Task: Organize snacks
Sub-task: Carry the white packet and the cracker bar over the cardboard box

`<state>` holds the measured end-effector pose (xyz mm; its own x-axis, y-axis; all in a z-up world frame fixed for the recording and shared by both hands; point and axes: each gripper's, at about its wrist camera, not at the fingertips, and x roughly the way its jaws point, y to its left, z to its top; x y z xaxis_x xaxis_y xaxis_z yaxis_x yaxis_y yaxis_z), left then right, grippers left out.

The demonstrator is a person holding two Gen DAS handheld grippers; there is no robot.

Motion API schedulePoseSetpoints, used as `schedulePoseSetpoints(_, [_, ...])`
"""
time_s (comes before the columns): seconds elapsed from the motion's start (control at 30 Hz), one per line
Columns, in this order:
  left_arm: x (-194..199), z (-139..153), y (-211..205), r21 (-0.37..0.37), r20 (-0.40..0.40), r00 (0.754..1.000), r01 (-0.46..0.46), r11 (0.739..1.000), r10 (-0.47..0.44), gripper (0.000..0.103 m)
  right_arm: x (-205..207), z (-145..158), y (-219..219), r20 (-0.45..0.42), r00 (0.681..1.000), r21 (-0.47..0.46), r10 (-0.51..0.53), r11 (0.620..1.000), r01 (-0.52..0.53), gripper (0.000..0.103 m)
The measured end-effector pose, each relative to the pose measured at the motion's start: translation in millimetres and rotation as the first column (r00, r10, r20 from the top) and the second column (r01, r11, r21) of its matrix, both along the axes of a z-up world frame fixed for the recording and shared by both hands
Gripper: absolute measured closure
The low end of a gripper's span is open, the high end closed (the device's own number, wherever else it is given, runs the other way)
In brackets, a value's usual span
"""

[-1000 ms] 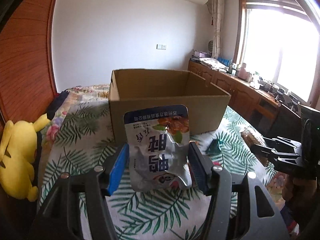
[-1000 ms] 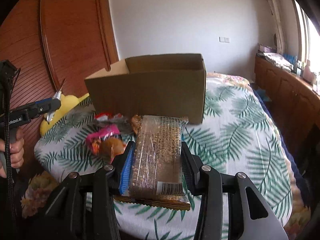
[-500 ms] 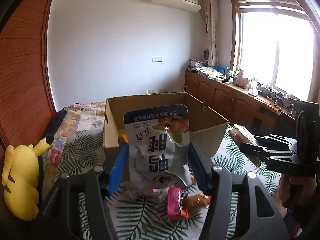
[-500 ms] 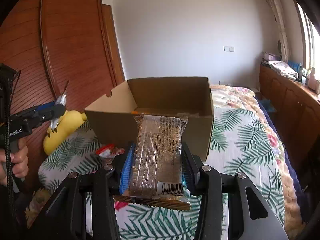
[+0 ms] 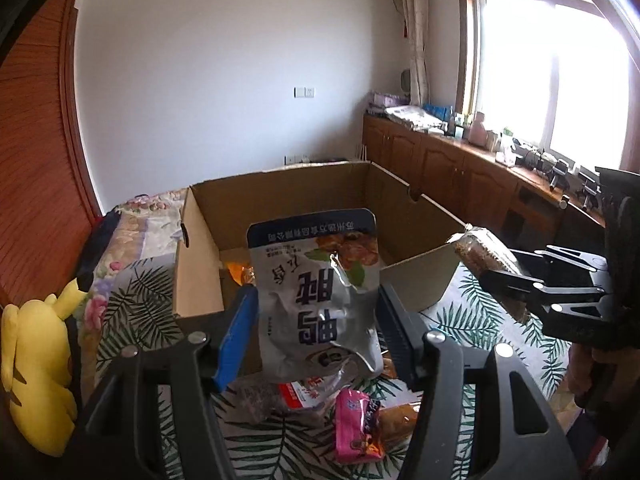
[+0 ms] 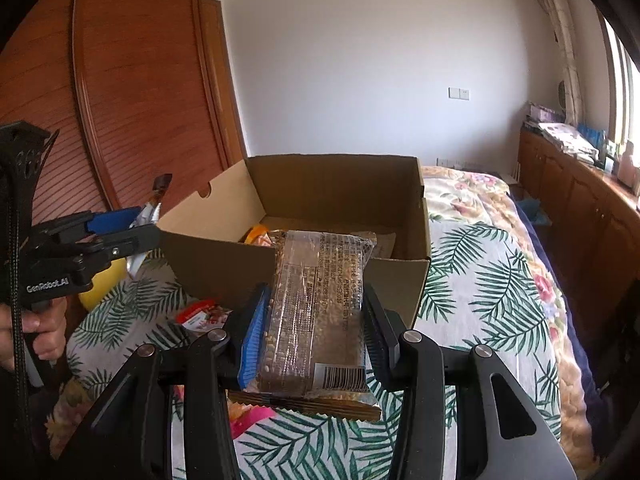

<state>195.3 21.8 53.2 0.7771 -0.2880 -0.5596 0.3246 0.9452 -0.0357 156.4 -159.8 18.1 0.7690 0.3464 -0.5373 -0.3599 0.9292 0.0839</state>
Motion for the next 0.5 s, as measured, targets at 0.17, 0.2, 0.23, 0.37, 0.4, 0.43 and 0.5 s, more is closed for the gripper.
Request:
schedulePoseSetpoints(0.17, [25.5, -3.4, 6.8, -0.048, -0.061, 0.998, -0.012, 0.999, 0.009, 0.043, 9.5, 0.3, 6.3, -0.009, 1.000, -0.009, 0.008, 1.000, -0.008, 0.059])
schedulePoseSetpoints(0.2, [30.9, -4.1, 9.3, -0.054, -0.069, 0.997, -0.020, 0.998, 0.016, 0.043, 10.7, 1.0, 7.2, -0.008, 1.000, -0.012, 0.009, 1.000, -0.009, 0.059])
schedulePoseSetpoints(0.23, [35.1, -5.1, 10.9, -0.057, -0.074, 0.997, -0.027, 0.998, 0.023, 0.043, 12.4, 2.1, 9.0, -0.007, 1.000, -0.016, 0.011, 1.000, -0.011, 0.059])
schedulePoseSetpoints(0.37, [53.3, -11.0, 16.9, -0.059, -0.101, 0.993, -0.064, 0.996, 0.058, 0.043, 22.4, 5.3, 11.5, -0.013, 1.000, -0.014, 0.015, 1.000, -0.015, 0.059])
schedulePoseSetpoints(0.4, [57.2, -12.2, 17.6, -0.060, -0.107, 0.992, -0.070, 0.996, 0.064, 0.043, 25.8, 6.2, 11.7, -0.017, 1.000, -0.009, 0.014, 1.000, -0.015, 0.059])
schedulePoseSetpoints(0.43, [60.3, -13.3, 18.6, -0.061, -0.111, 0.992, -0.075, 0.995, 0.068, 0.043, 29.9, 7.0, 11.7, -0.022, 1.000, -0.002, 0.015, 1.000, -0.015, 0.059])
schedulePoseSetpoints(0.5, [67.4, -16.1, 20.5, -0.061, -0.124, 0.989, -0.086, 0.994, 0.078, 0.043, 39.1, 9.9, 11.3, -0.034, 0.999, 0.015, 0.014, 1.000, -0.014, 0.059])
